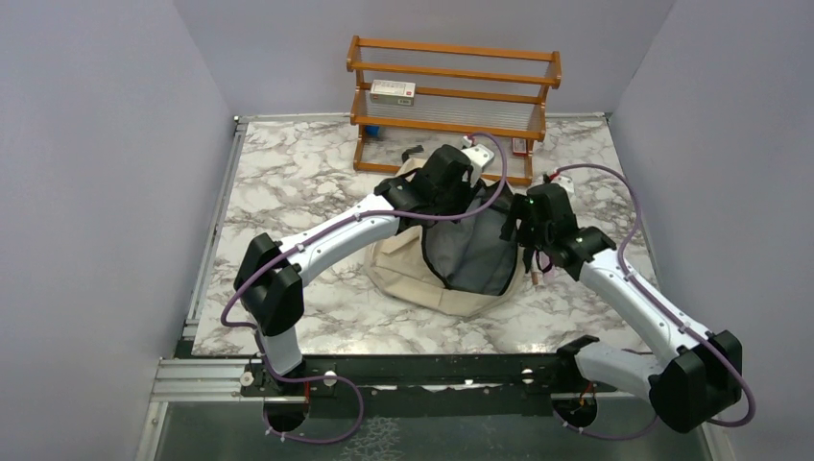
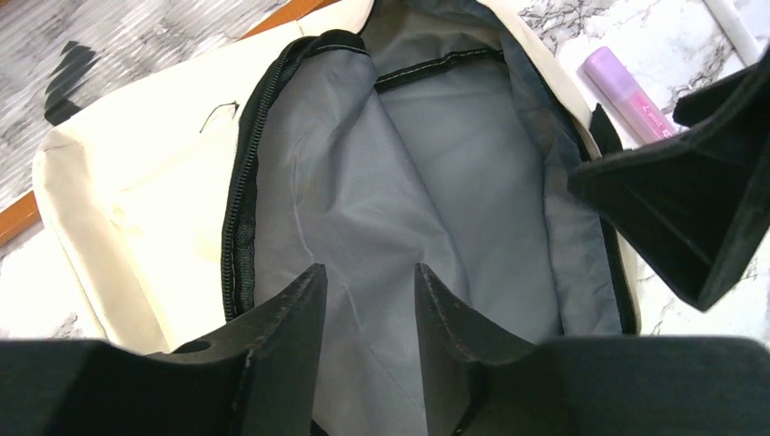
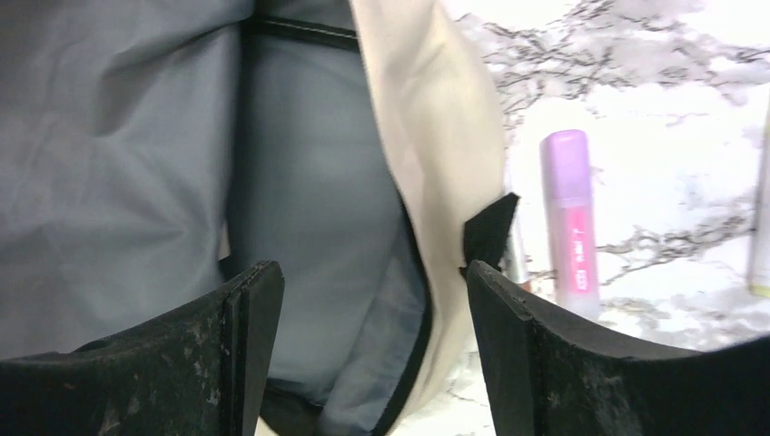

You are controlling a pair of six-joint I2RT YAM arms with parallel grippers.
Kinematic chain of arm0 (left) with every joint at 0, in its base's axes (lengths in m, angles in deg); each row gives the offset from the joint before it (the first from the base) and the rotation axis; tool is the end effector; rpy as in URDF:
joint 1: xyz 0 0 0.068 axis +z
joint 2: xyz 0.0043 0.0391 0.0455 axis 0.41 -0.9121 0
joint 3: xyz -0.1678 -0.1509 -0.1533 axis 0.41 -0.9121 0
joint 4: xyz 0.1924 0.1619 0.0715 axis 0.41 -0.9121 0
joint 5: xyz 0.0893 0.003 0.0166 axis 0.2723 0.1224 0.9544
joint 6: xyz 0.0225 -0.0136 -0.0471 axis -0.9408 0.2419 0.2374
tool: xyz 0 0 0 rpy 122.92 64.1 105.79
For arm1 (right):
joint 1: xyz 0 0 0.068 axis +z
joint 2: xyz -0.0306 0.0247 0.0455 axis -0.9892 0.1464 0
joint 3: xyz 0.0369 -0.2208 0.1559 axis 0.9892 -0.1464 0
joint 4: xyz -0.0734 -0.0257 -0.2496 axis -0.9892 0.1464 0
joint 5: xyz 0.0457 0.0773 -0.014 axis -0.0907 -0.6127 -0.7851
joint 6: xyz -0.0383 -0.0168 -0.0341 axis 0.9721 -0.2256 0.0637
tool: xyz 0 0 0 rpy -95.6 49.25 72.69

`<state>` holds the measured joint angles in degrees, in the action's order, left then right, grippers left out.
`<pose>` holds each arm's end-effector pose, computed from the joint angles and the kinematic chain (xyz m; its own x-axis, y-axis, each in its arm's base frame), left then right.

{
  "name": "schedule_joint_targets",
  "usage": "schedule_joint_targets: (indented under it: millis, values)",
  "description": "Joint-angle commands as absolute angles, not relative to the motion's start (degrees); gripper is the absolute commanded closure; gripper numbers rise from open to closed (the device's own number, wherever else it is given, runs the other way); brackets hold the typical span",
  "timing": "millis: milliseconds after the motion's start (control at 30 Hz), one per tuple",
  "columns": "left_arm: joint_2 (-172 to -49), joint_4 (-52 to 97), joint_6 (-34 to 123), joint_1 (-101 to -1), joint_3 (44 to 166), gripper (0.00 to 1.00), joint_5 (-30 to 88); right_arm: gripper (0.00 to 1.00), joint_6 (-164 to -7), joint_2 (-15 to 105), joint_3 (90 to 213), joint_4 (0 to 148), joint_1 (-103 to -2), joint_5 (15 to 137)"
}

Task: Pack the student bag
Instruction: Adjust the student bag at the center of the board.

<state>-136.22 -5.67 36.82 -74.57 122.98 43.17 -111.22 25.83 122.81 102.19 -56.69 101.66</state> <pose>0.2637 -0.3128 0.3224 -0.4251 0.4071 -0.8084 0.6865 0.7271 0.0052 0.2100 0.0856 0.2668 -0.6353 0.2697 -0.7237 0.1643 0.9628 0.2145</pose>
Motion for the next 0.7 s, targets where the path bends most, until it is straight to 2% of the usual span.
schedule_joint_targets:
  millis: [0,200,400,533,667]
  values:
    - [-133.08,-2.61,38.73,-74.2,121.17,0.55,43.19,0.2,-107.28,28.61,126.23,107.84,-58.98,104.05]
    - [-129.06,0.64,40.82,-72.54,116.47,0.48,45.06,0.22,-104.53,32.39,125.21,104.7,-62.83,98.07]
    - [-125.54,2.61,41.52,-71.6,112.84,0.41,46.86,0.34,-102.74,36.23,124.32,99.15,-64.3,91.93]
    - [-125.1,3.02,41.44,-71.09,111.1,0.36,46.55,0.37,-102.4,39.7,125.13,98.16,-64.44,90.21]
    - [-125.94,3.82,41.99,-70.83,109.02,0.32,44.54,0.49,-102.46,41.93,125.12,97.77,-64.48,90.0]
